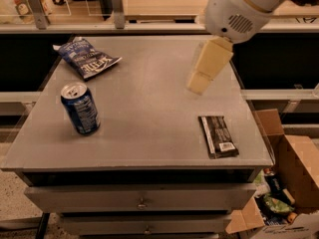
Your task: Pick pepsi can
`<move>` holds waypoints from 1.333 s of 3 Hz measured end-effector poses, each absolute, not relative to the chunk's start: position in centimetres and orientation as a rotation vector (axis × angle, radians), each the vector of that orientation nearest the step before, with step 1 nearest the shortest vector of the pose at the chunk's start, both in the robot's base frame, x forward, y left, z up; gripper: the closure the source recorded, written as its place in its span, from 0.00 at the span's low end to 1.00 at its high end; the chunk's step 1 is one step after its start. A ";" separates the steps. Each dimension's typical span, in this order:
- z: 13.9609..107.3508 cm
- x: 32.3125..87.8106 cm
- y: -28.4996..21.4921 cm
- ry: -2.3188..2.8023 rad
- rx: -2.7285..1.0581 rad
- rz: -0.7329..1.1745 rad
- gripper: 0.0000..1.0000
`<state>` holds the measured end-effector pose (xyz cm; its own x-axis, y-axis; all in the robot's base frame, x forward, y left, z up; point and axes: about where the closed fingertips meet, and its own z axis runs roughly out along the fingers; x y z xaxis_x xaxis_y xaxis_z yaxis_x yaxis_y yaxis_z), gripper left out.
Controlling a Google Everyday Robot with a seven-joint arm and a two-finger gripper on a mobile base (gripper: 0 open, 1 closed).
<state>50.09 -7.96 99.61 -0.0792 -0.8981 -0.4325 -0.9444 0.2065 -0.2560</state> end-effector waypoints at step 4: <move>96.1 47.4 7.4 1.797 -1.727 0.408 0.00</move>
Offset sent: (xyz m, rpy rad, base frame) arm -0.0102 0.1722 -0.0444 0.2707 0.0795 0.1849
